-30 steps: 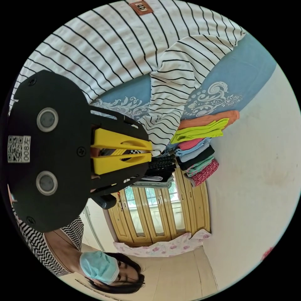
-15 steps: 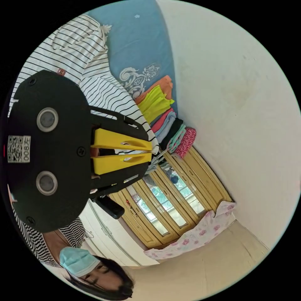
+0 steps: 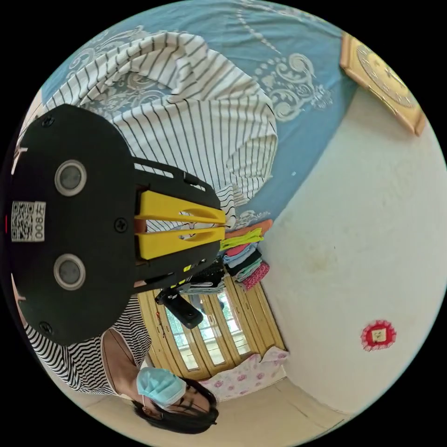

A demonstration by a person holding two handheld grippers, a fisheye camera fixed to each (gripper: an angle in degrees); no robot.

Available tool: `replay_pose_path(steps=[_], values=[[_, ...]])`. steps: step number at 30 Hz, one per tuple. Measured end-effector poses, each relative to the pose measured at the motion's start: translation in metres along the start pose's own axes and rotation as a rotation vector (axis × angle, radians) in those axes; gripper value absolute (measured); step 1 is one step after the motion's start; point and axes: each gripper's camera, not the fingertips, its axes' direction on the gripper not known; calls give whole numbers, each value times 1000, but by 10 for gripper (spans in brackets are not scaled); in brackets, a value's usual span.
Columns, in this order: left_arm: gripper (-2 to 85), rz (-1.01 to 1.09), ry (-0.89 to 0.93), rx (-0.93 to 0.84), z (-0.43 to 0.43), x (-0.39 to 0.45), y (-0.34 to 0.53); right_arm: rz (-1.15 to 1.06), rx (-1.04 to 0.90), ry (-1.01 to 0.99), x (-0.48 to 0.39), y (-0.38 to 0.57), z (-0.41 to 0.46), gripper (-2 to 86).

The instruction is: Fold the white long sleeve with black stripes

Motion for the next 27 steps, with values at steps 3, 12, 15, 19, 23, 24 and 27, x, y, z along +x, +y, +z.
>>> replay_pose_path(steps=[3,12,15,19,23,24,27], values=[[13,-120,16,13,-23,-48,32,-15,-113,-39,-16,22,64,9],[13,-162,-47,-67,-46,-95,31,-56,-312,-73,-9,67,171,10],[13,-158,-85,-98,-52,-104,25,-74,-351,-74,-6,78,197,12],[13,-180,-150,-135,-54,-119,26,-86,-423,-107,3,98,237,14],[10,-225,-175,-49,-66,-136,37,-44,-519,-155,24,114,275,19],[9,-225,-177,-28,-69,-138,41,-39,-523,-158,27,116,278,20],[6,-206,-221,25,-76,-134,48,-7,-514,-195,45,120,280,24]])
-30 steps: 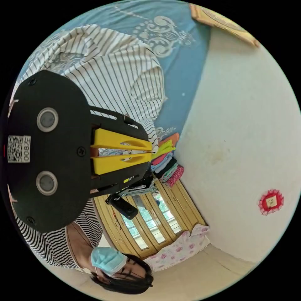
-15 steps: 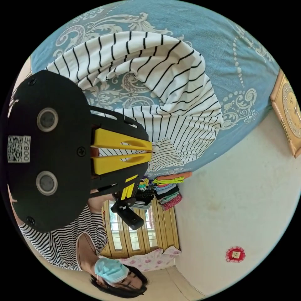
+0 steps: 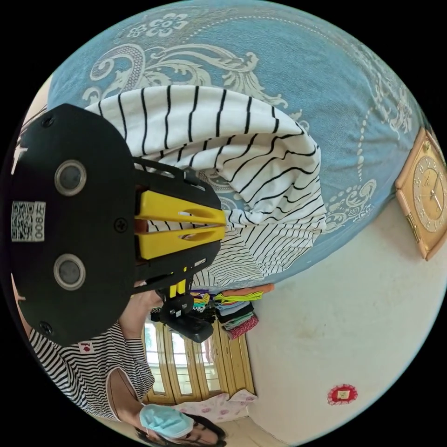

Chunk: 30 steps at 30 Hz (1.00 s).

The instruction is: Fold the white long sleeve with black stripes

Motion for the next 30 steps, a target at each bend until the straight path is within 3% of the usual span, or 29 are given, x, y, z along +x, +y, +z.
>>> replay_pose_path(steps=[6,11,17,20,26,30], values=[[3,106,-167,195,-8,35,16,48,36,-115,37,15,-15,33],[7,213,-109,173,40,62,3,104,115,-174,79,54,-66,42],[22,464,-46,-45,185,127,-59,368,314,132,181,144,-182,64],[21,544,15,-129,263,155,-94,422,314,325,215,162,-215,64],[9,621,-92,-256,401,183,-145,462,211,491,265,163,-211,15],[4,632,-158,-299,468,178,-157,456,239,466,276,182,-220,1]])
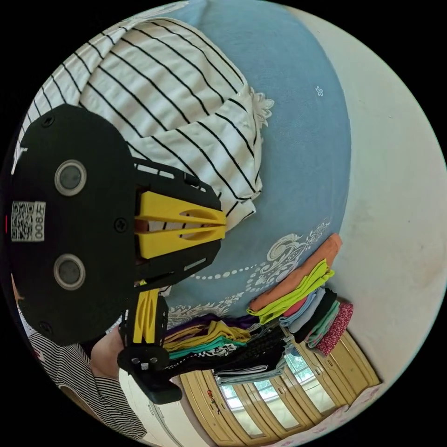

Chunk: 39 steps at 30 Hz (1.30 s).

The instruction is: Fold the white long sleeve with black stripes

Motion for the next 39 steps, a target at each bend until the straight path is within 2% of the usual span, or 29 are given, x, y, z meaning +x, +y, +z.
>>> replay_pose_path(steps=[6,9,12,16,20,24,28,39], values=[[9,52,-43,-46,53,5,-21,84,54,9,36,11,-24,2],[22,64,-74,11,39,5,-8,106,58,-45,46,16,-33,6],[53,75,-60,90,9,-10,14,71,78,-16,45,24,-50,14],[69,46,-71,11,20,-42,21,23,97,38,35,35,-71,54],[42,42,-65,-91,59,-55,20,-3,77,116,31,34,-73,67],[20,72,-70,-41,59,-47,23,-12,33,133,40,26,-62,47],[13,120,-102,-18,51,-35,22,-7,52,100,54,26,-77,9],[3,113,-75,-37,51,-32,23,102,93,-53,97,43,-94,4]])
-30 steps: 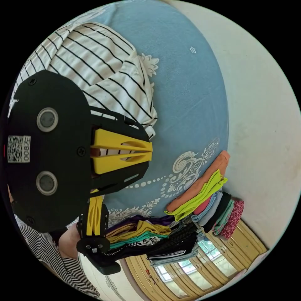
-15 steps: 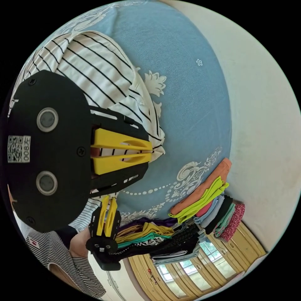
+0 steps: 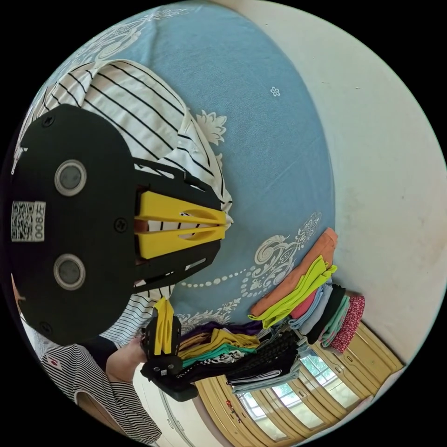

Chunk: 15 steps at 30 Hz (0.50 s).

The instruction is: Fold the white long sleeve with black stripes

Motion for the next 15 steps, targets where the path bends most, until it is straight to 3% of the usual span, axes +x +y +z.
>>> replay_pose_path(steps=[5,11,15], values=[[3,-1,79,61,-13,10,-14,57,76,-26,20,5,-21,4],[4,-24,18,-47,14,27,-21,85,-18,-7,33,11,18,3],[3,-32,14,129,-45,46,-1,116,28,3,38,18,8,2]])
